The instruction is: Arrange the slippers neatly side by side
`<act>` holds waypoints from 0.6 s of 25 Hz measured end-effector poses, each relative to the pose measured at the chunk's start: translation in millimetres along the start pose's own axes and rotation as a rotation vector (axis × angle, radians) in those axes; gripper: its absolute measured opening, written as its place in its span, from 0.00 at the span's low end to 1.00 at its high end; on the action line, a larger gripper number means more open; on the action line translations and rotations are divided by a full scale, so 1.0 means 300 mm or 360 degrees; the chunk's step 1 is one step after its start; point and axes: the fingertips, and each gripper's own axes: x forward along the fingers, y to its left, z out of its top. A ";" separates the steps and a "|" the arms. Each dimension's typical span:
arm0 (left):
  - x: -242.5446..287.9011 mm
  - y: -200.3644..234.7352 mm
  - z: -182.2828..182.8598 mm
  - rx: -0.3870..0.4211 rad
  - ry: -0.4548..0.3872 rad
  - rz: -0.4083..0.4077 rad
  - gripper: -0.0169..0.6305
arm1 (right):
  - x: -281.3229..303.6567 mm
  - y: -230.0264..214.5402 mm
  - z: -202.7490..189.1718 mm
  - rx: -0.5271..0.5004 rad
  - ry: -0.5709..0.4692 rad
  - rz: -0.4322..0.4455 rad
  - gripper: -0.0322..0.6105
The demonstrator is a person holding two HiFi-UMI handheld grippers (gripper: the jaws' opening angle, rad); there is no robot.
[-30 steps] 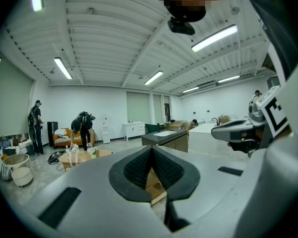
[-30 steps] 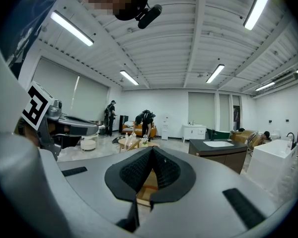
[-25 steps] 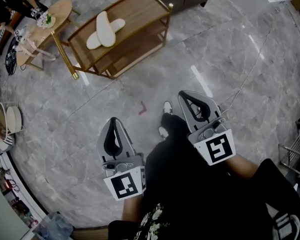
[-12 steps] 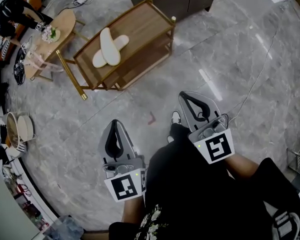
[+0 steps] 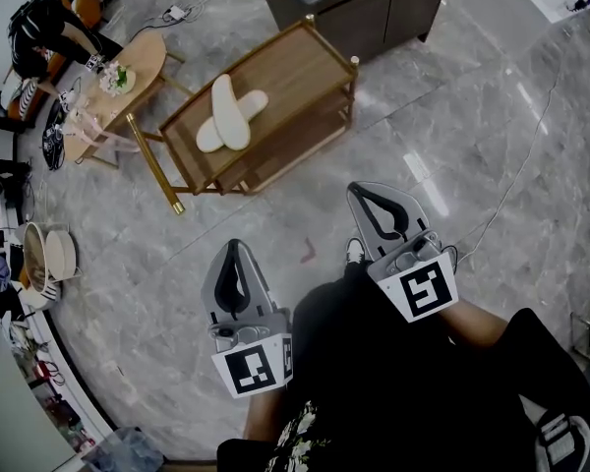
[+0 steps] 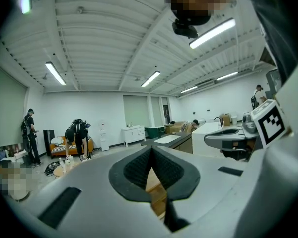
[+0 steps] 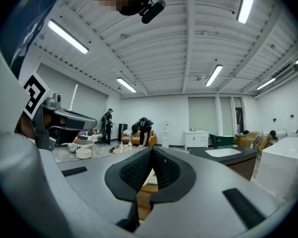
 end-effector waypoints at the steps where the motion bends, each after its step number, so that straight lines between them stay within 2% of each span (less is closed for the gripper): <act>1: 0.008 0.001 -0.003 0.0003 0.0000 0.0002 0.01 | 0.009 -0.001 0.006 0.0000 -0.0013 0.0002 0.04; 9: 0.036 -0.010 -0.006 -0.0049 -0.0006 0.0009 0.01 | 0.012 -0.001 0.011 0.0019 -0.0009 0.0017 0.04; 15: 0.010 0.035 -0.010 -0.0094 -0.0011 0.0088 0.01 | 0.040 0.042 0.000 -0.0024 0.0022 0.0116 0.04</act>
